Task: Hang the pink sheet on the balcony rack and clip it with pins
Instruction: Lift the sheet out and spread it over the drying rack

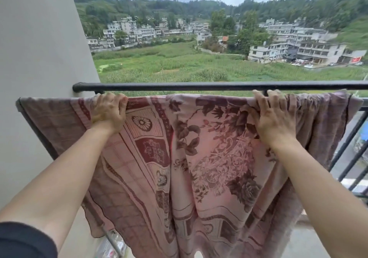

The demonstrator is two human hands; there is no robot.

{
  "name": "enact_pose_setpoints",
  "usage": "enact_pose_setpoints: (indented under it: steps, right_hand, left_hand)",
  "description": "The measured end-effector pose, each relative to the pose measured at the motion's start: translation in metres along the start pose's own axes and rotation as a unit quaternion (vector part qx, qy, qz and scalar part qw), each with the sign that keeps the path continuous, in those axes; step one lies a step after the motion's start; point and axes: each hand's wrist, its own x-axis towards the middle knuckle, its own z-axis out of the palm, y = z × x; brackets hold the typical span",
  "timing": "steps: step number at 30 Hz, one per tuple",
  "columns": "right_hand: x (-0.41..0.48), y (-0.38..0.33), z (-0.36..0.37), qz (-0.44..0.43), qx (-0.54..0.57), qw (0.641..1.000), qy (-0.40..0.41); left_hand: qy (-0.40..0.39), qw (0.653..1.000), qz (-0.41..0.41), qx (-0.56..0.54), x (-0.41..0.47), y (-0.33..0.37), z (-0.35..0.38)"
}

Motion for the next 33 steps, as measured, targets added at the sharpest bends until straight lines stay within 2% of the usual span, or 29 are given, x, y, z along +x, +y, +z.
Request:
enact_pose_setpoints:
  steps: [3, 5, 7, 9, 10, 12, 15, 17, 20, 22, 24, 26, 28, 31, 33]
  right_hand:
    - [-0.005, 0.015, 0.000, 0.018, -0.008, 1.000, 0.003]
    - [-0.004, 0.012, -0.001, 0.026, -0.007, 1.000, 0.003]
    - [-0.004, 0.014, -0.004, 0.016, -0.013, 1.000, 0.002]
    - [-0.004, 0.025, -0.008, -0.008, -0.052, 0.999, -0.002]
    - [-0.004, 0.035, -0.010, -0.005, -0.074, 0.997, -0.007]
    - [-0.005, 0.062, -0.018, 0.042, -0.104, 0.993, -0.025]
    - [-0.008, 0.107, -0.027, 0.150, -0.119, 0.979, -0.070]
    - [-0.010, 0.125, -0.032, 0.184, -0.113, 0.971, -0.106]
    - [-0.016, 0.132, -0.041, 0.189, -0.056, 0.971, -0.134]
    - [-0.023, 0.134, -0.048, 0.182, -0.005, 0.974, -0.134]
    - [-0.029, 0.140, -0.054, 0.158, 0.030, 0.978, -0.135]
    - [-0.033, 0.150, -0.059, 0.134, 0.075, 0.980, -0.127]
    - [-0.035, 0.164, -0.061, 0.129, 0.140, 0.978, -0.083]
    - [-0.039, 0.186, -0.057, 0.202, 0.228, 0.952, 0.020]
    - [-0.037, 0.202, -0.052, 0.284, 0.257, 0.923, 0.041]
  left_hand:
    - [0.025, 0.997, -0.076, -0.007, -0.002, 0.022, -0.006]
    - [0.050, 0.992, -0.099, -0.065, -0.005, 0.053, -0.013]
    - [0.053, 0.991, -0.020, -0.123, -0.012, 0.091, -0.016]
    - [0.017, 0.993, 0.063, -0.101, -0.020, 0.123, -0.013]
    - [-0.008, 0.994, 0.072, -0.078, -0.021, 0.131, -0.011]
    - [-0.034, 0.997, 0.051, -0.041, -0.022, 0.132, -0.008]
    - [-0.029, 0.999, 0.031, -0.021, -0.024, 0.126, -0.008]
    - [-0.040, 0.999, 0.004, -0.017, -0.024, 0.134, -0.010]
    - [-0.045, 0.995, -0.080, -0.047, -0.030, 0.164, -0.017]
    - [-0.024, 0.993, -0.089, -0.073, -0.039, 0.191, -0.022]
    - [0.003, 0.997, -0.017, -0.078, -0.049, 0.222, -0.025]
    - [-0.005, 0.994, 0.075, -0.082, -0.053, 0.256, -0.027]
    - [-0.009, 0.986, 0.131, -0.103, -0.053, 0.292, -0.026]
    - [-0.004, 0.979, 0.143, -0.147, -0.051, 0.344, -0.018]
    - [-0.005, 0.977, 0.135, -0.166, -0.049, 0.377, -0.010]
